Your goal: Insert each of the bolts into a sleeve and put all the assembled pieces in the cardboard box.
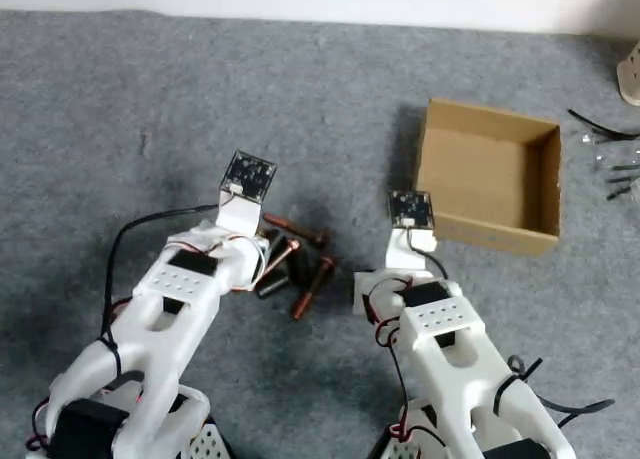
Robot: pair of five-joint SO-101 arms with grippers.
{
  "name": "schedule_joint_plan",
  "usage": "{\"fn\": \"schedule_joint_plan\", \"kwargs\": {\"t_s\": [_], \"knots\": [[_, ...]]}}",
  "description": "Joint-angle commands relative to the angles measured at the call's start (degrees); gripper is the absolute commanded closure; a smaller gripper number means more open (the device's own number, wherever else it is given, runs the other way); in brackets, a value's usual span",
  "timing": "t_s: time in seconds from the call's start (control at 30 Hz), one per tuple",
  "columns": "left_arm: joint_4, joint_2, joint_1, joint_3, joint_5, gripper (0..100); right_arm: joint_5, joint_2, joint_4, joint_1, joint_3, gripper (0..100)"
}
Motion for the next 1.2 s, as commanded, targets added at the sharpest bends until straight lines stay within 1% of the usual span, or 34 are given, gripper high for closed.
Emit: {"fn": "schedule_joint_plan", "kwargs": {"t_s": [0.0,0.1,0.23,0.3,0.57,0.77,1.17], "knots": [[-2.3,1.8,0.8,-1.4,0.4,88,0.6,0.0,-1.4,0.7,-1.1,99.4],[-1.7,5.3,0.9,-4.1,0.4,88,0.6,0.0,-1.4,0.7,-1.1,99.4],[3.8,7.7,2.4,-7.5,0.4,88,0.6,0.0,-1.4,0.7,-1.1,99.4],[4.9,8.0,3.1,-8.3,0.4,88,0.6,0.0,-1.4,0.7,-1.1,99.4],[5.3,8.3,4.9,-8.0,0.3,88,0.6,0.0,-1.4,0.7,-1.1,99.4],[8.5,8.3,6.4,-8.2,0.3,88,0.6,0.0,-1.4,0.7,-1.1,99.4],[9.4,8.4,5.8,-8.3,0.4,88,0.6,0.0,-1.4,0.8,-1.1,99.4]]}}
